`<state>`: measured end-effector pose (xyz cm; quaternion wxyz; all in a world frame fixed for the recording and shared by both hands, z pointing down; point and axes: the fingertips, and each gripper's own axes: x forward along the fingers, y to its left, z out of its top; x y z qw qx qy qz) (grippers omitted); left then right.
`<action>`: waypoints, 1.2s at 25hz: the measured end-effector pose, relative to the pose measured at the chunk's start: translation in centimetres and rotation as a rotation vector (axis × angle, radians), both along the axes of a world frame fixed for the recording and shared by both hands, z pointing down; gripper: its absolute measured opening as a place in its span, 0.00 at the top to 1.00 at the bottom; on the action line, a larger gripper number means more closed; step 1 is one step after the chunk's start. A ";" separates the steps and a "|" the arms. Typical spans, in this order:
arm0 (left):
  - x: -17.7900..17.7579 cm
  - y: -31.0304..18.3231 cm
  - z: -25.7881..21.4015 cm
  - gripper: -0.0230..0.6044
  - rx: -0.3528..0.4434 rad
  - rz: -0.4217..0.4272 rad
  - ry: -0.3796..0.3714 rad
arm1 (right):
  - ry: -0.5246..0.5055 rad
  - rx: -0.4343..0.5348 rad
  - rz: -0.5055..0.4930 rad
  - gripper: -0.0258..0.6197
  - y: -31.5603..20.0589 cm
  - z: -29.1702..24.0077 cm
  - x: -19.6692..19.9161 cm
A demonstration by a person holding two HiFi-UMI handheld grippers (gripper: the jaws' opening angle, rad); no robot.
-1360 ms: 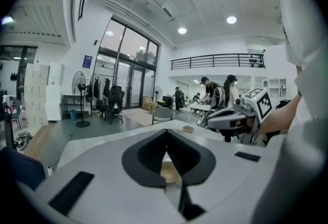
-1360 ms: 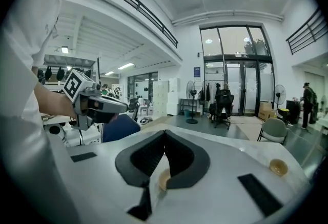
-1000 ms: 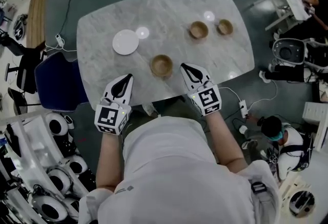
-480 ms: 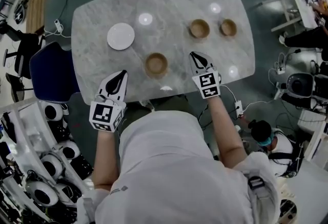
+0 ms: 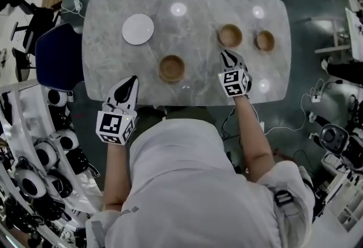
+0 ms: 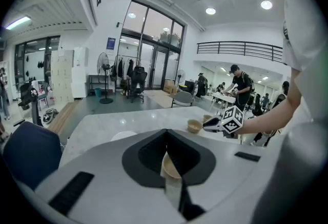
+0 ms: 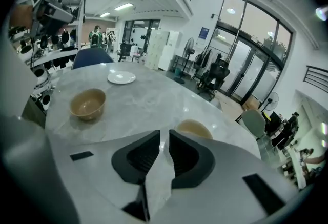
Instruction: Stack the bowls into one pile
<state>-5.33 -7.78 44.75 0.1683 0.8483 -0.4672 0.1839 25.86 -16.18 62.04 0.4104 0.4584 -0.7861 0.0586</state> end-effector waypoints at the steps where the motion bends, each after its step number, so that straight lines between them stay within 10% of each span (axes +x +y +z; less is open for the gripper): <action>1: 0.1 0.2 0.2 0.96 -0.006 -0.019 -0.001 | 0.014 -0.004 -0.007 0.85 -0.4 0.7 0.4; 30: -2.6 5.6 1.9 0.96 -0.056 -0.257 0.035 | 0.400 -0.066 -0.195 0.89 -4.5 8.2 2.3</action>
